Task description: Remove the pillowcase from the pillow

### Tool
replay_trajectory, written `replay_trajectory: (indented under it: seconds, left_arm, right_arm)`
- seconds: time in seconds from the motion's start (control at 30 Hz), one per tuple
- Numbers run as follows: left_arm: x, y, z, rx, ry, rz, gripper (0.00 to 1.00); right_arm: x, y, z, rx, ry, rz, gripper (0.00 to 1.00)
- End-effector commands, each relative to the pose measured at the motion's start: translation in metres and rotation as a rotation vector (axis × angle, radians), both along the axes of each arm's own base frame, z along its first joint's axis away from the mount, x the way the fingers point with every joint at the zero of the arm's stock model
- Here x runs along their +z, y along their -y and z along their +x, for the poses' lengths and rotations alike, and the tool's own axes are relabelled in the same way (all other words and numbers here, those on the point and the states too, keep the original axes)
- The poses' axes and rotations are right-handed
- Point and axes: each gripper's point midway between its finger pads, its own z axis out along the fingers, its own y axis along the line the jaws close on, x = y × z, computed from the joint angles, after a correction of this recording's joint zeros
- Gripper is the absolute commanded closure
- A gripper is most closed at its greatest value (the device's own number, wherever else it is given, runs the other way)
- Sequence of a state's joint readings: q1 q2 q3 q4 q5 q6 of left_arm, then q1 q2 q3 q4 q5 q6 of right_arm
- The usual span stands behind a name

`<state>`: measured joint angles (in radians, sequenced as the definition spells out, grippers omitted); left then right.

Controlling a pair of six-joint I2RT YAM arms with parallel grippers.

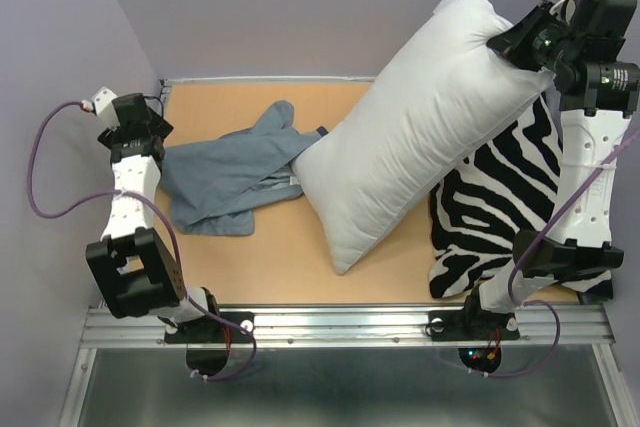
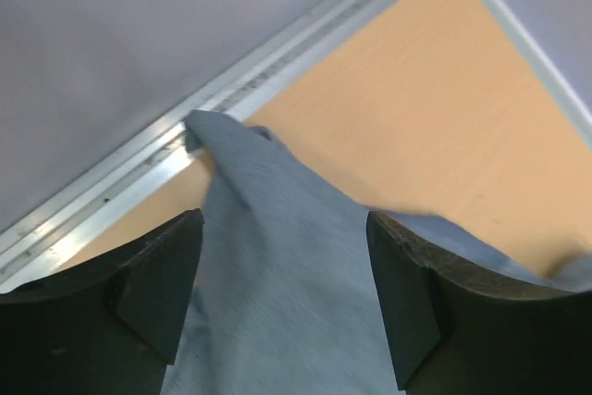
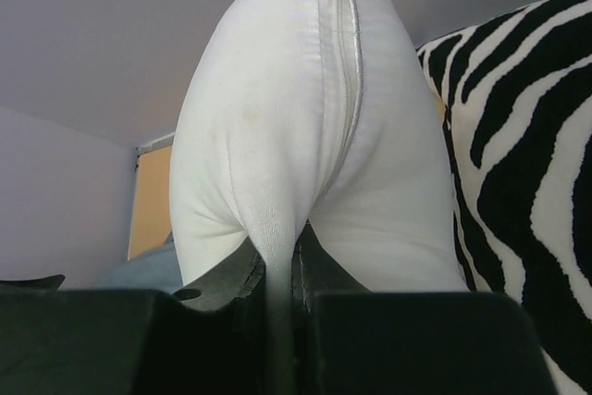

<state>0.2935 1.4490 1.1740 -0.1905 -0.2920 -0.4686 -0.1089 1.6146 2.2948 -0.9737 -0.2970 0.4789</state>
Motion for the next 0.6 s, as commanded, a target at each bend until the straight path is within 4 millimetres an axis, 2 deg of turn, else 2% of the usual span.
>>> replay_trajectory:
  seconds: [0.0,0.03,0.13,0.17,0.23,0.27,0.3,0.37,0.4,0.43,0.5,0.53,0.57]
  left_arm:
    - [0.087,0.066,-0.002,-0.183,0.193,0.090,0.17]
    - [0.093,0.088,-0.004,-0.231,0.209,0.085,0.17]
    - [0.080,0.124,-0.012,-0.302,0.224,0.013,0.17]
    - [0.068,0.166,-0.017,-0.392,0.231,-0.042,0.17]
    - [0.058,0.196,-0.027,-0.437,0.246,-0.108,0.17]
    - [0.031,0.220,-0.037,-0.488,0.206,-0.147,0.17]
    - [0.022,0.235,-0.043,-0.517,0.203,-0.180,0.16]
    - [0.016,0.265,-0.049,-0.573,0.258,-0.270,0.16]
    - [-0.005,0.282,-0.059,-0.622,0.222,-0.312,0.15]
    - [-0.008,0.311,-0.065,-0.684,0.237,-0.362,0.14]
    - [-0.021,0.343,-0.076,-0.759,0.241,-0.418,0.12]
    - [-0.026,0.365,-0.087,-0.817,0.234,-0.444,0.11]
    - [-0.034,0.377,-0.089,-0.828,0.228,-0.473,0.11]
  right_arm:
    - [0.042,-0.012,-0.005,0.049,0.167,0.015,1.00]
    - [0.039,-0.012,-0.004,0.046,0.163,0.013,0.99]
    - [0.030,-0.012,-0.004,0.049,0.153,0.006,0.99]
    - [0.025,-0.012,-0.003,0.048,0.144,0.004,0.99]
    - [0.020,-0.011,-0.003,0.047,0.134,0.002,1.00]
    - [0.019,-0.011,-0.003,0.048,0.134,0.000,0.99]
    - [0.017,-0.011,-0.002,0.048,0.132,-0.001,1.00]
    - [0.010,-0.010,-0.002,0.044,0.119,-0.005,0.99]
    - [0.008,-0.010,-0.002,0.043,0.117,-0.005,0.99]
    - [0.005,-0.010,-0.001,0.040,0.110,-0.006,1.00]
    - [0.002,-0.009,-0.001,0.037,0.105,-0.007,1.00]
    - [0.001,-0.009,-0.001,0.037,0.104,-0.008,1.00]
    - [-0.001,-0.009,0.000,0.036,0.098,-0.006,0.99]
